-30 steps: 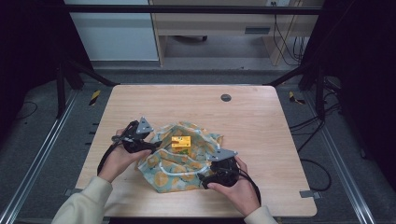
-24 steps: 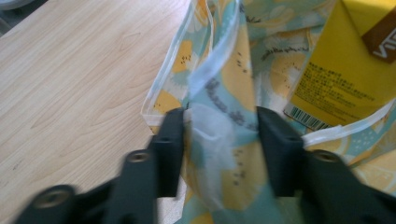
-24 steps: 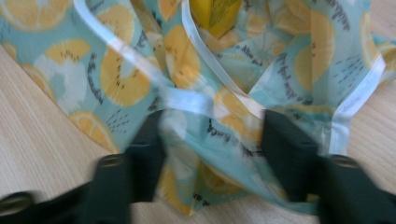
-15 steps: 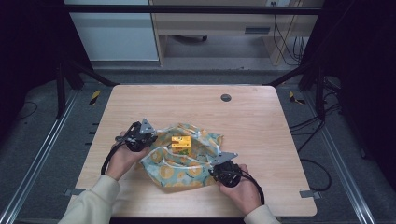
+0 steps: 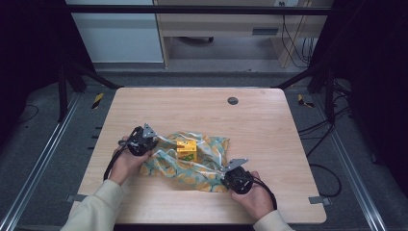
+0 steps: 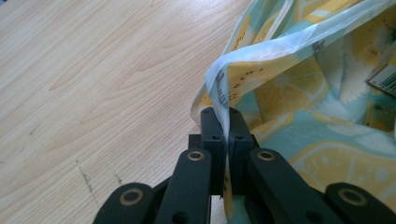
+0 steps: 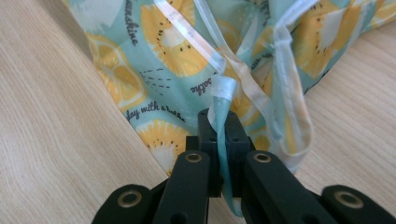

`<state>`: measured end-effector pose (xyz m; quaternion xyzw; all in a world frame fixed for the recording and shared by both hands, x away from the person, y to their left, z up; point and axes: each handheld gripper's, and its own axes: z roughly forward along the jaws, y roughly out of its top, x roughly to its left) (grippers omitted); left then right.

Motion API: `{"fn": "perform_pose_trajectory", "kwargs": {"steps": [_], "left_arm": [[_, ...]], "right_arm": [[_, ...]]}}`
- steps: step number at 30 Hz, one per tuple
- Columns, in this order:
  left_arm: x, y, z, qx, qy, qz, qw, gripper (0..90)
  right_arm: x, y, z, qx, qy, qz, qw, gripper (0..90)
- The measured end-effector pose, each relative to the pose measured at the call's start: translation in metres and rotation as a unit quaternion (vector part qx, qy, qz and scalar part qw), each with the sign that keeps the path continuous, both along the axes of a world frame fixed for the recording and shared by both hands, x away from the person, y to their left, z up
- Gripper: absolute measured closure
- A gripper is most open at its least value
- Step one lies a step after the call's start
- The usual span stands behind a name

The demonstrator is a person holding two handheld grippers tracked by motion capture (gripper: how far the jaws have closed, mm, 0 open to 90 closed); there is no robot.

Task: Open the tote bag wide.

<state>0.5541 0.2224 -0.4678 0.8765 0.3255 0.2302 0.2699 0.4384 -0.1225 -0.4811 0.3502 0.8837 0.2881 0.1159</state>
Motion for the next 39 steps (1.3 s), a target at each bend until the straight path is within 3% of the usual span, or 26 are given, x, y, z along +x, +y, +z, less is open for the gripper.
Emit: {"fn": "perform_pose_trajectory", "kwargs": {"steps": [9,20,39], "left_arm": [[0.006,0.003,-0.007,-0.003,0.009,0.006,0.9999,89.4],[0.010,0.005,-0.011,-0.003,0.022,0.008,0.9997,89.6],[0.011,0.005,-0.015,0.002,0.026,0.011,0.9996,89.5]], "right_arm": [[0.001,0.000,-0.002,-0.009,0.012,0.001,0.9999,90.0],[0.001,0.001,-0.003,-0.013,0.011,0.005,0.9998,90.0],[-0.002,0.002,-0.002,-0.021,0.007,0.008,0.9997,90.0]]}}
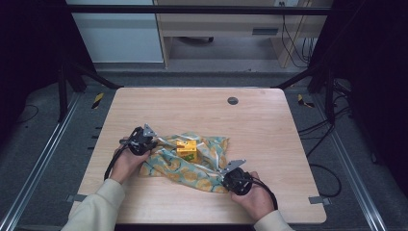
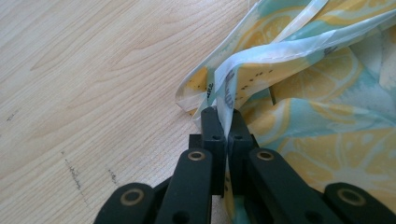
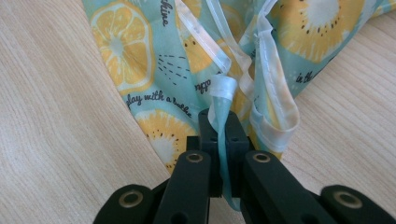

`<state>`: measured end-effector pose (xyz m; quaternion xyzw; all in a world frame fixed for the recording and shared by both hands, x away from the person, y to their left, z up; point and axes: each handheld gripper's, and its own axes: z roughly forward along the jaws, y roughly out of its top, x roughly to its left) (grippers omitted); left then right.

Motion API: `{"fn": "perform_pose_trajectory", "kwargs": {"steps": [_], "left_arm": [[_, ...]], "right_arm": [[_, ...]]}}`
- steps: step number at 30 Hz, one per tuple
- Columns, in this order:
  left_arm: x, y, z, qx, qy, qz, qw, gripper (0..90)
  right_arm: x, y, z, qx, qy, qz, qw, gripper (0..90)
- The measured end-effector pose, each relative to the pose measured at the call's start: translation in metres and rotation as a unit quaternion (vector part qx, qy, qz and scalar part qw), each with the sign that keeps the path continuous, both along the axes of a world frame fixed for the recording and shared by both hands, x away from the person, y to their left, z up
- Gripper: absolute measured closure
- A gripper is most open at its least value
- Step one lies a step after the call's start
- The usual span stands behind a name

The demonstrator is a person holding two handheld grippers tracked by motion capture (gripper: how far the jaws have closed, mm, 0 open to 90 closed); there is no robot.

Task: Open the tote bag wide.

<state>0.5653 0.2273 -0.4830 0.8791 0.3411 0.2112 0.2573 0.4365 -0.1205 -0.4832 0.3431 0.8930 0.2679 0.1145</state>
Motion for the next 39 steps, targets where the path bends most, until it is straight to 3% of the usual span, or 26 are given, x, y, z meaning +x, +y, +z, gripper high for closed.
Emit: {"fn": "perform_pose_trajectory", "kwargs": {"steps": [14,17,19,23,27,31,32,34,39], "left_arm": [[-0.001,0.000,-0.001,0.004,-0.002,0.003,1.0000,89.1],[-0.003,0.002,0.002,0.001,-0.012,0.009,0.9999,83.5],[-0.004,0.005,0.006,-0.005,-0.023,0.019,0.9995,73.7],[-0.011,0.013,0.023,-0.034,-0.045,0.035,0.9978,51.9],[-0.021,0.016,0.044,-0.071,-0.060,0.033,0.9951,38.4],[-0.032,0.017,0.067,-0.095,-0.071,0.026,0.9926,28.0],[-0.032,0.017,0.067,-0.095,-0.071,0.026,0.9926,26.9],[-0.039,0.020,0.081,-0.109,-0.072,0.026,0.9911,23.0],[-0.050,0.028,0.094,-0.102,-0.068,0.024,0.9922,16.3]], "right_arm": [[-0.001,-0.001,0.000,-0.005,-0.007,0.005,1.0000,90.0],[-0.002,-0.002,0.000,0.005,-0.008,0.002,1.0000,88.4],[-0.002,-0.003,0.002,0.019,-0.017,0.000,0.9997,80.3],[-0.005,-0.002,0.012,0.035,-0.040,-0.009,0.9986,51.0],[-0.011,0.000,0.028,0.052,-0.074,-0.010,0.9959,31.6],[-0.015,-0.003,0.052,0.075,-0.105,-0.019,0.9914,20.2],[-0.015,-0.003,0.052,0.075,-0.105,-0.019,0.9914,20.2],[-0.013,-0.010,0.067,0.077,-0.118,-0.037,0.9893,14.7],[-0.005,-0.029,0.086,0.088,-0.141,-0.080,0.9828,10.2]]}}
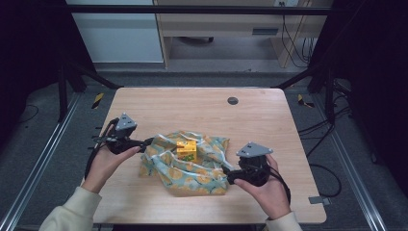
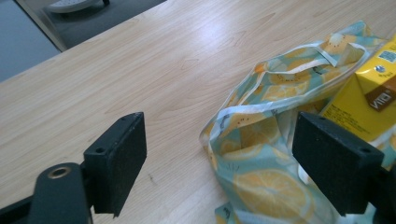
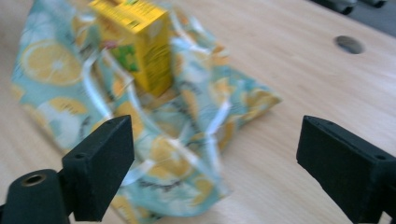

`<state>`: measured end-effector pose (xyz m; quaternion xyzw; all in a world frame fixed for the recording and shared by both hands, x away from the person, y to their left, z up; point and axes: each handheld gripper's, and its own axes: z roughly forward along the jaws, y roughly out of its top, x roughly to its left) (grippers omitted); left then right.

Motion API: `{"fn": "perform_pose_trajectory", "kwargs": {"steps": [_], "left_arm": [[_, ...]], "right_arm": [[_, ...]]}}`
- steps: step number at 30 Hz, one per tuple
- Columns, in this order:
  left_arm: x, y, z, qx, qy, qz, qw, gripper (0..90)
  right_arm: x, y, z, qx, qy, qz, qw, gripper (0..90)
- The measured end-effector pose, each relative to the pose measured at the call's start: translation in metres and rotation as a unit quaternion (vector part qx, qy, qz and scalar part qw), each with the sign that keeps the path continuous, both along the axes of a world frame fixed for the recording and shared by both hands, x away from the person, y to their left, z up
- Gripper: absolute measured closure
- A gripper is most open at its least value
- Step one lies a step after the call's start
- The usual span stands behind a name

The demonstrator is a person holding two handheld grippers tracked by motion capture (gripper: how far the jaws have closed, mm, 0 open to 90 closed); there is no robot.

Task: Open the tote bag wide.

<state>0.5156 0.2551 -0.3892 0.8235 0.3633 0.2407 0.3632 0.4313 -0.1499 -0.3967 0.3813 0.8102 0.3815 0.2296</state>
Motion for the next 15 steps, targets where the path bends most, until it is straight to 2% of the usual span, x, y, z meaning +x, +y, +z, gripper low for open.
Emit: {"fn": "perform_pose_trajectory", "kwargs": {"steps": [6,12,15], "left_arm": [[-0.010,0.014,0.002,0.016,0.006,0.002,0.9999,11.4],[-0.013,0.032,-0.007,0.036,0.019,0.013,0.9991,8.9],[-0.015,0.042,-0.013,0.031,0.021,0.021,0.9991,8.8]], "right_arm": [[0.008,-0.027,0.005,0.009,-0.002,-0.041,0.9991,6.6],[0.012,-0.054,-0.006,0.007,0.014,-0.076,0.9969,6.0],[0.011,-0.065,-0.013,0.005,0.019,-0.089,0.9958,6.0]]}}
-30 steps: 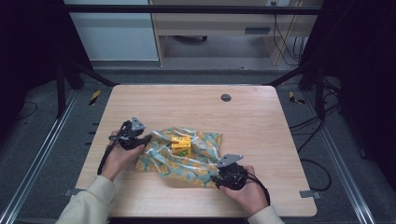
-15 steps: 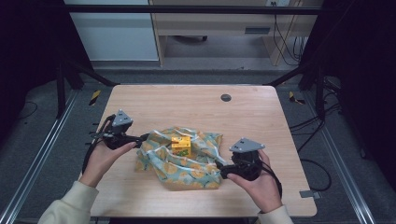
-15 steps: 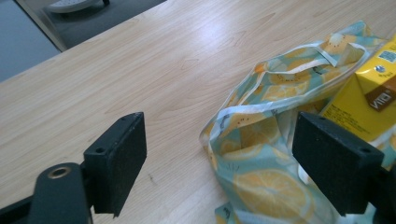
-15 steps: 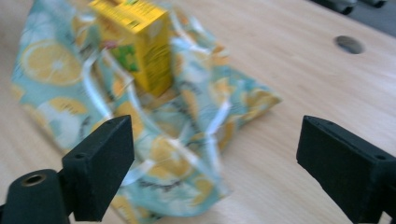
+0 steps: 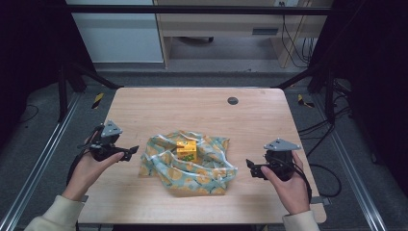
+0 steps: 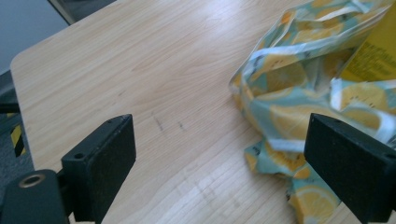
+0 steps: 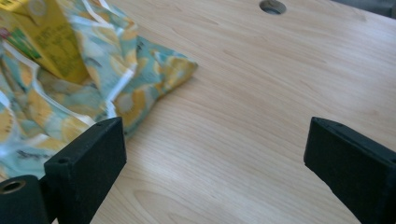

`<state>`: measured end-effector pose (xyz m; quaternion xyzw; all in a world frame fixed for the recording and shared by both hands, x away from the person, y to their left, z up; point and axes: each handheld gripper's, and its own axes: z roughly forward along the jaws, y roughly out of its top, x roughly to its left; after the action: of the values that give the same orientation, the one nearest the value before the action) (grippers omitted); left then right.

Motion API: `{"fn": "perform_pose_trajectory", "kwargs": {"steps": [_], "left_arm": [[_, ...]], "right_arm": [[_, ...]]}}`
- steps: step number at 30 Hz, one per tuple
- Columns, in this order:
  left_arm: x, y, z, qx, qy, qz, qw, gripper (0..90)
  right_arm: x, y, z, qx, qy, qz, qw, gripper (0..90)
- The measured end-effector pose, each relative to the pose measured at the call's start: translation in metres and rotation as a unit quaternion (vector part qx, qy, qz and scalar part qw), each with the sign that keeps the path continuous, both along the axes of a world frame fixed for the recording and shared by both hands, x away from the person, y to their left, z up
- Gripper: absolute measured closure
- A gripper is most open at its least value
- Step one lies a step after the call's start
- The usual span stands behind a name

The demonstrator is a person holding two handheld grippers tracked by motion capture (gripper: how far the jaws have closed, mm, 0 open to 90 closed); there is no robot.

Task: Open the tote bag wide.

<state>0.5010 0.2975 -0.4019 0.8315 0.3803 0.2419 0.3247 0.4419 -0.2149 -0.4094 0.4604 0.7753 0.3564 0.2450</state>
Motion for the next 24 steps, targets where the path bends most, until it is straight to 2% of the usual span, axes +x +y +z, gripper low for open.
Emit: {"fn": "perform_pose_trajectory", "kwargs": {"steps": [3,7,11,14,19,21,24], "left_arm": [[-0.002,0.009,-0.005,-0.001,0.004,0.007,1.0000,8.8],[-0.001,0.020,-0.013,0.009,0.010,0.017,0.9998,8.6],[0.002,0.030,-0.022,-0.001,0.021,0.028,0.9994,8.3],[0.006,0.037,-0.032,0.000,0.030,0.038,0.9988,8.0],[0.008,0.040,-0.053,0.001,0.050,0.045,0.9977,8.0],[0.006,0.041,-0.062,0.005,0.049,0.051,0.9975,8.1],[0.002,0.042,-0.071,0.028,0.046,0.066,0.9963,8.1]], "right_arm": [[-0.002,-0.009,-0.006,0.004,0.008,-0.011,0.9999,6.0],[-0.003,-0.020,-0.016,0.001,0.019,-0.022,0.9996,6.0],[-0.003,-0.029,-0.026,0.002,0.030,-0.034,0.9990,5.7],[0.000,-0.032,-0.034,0.005,0.041,-0.039,0.9984,5.7],[0.011,-0.027,-0.052,0.004,0.068,-0.041,0.9968,6.1],[0.015,-0.020,-0.059,0.004,0.076,-0.043,0.9961,7.0],[0.015,-0.010,-0.067,-0.015,0.081,-0.052,0.9952,10.2]]}}
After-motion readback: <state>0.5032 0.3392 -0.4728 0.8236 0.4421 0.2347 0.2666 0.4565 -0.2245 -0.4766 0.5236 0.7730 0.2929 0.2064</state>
